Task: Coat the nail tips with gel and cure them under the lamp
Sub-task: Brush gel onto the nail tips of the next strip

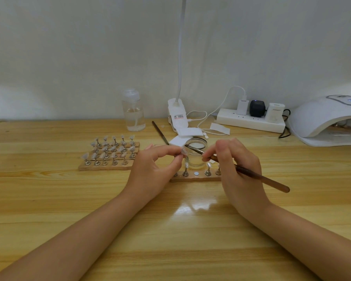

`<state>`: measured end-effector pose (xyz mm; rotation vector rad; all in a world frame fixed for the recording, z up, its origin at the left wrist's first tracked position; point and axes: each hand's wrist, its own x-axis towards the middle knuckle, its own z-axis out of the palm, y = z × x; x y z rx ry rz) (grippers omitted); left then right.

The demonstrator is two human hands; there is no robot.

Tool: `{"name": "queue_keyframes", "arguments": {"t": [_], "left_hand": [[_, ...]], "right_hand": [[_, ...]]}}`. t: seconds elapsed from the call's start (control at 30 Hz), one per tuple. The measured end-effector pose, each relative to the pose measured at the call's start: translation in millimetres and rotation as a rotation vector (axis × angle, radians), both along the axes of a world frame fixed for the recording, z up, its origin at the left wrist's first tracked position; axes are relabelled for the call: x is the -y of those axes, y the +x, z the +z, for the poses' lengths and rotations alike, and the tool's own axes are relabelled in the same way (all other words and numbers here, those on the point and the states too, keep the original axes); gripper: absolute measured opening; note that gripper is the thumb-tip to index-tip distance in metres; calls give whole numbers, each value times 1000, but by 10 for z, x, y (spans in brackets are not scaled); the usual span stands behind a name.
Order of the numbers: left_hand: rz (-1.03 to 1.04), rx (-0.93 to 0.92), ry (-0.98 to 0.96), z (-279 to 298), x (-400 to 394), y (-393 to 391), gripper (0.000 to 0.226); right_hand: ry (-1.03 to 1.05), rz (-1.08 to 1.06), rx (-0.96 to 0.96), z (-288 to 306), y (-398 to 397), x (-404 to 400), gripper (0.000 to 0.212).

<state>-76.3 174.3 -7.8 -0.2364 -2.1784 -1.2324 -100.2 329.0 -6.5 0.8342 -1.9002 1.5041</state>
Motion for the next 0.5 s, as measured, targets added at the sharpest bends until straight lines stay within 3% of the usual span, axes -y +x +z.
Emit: {"name": "queue_keyframes", "arguments": {"t": [0.5], "left_hand": [[-27, 53, -54, -57, 29, -57, 31]], "right_hand": [[-15, 39, 24, -9, -1, 14, 30]]}}
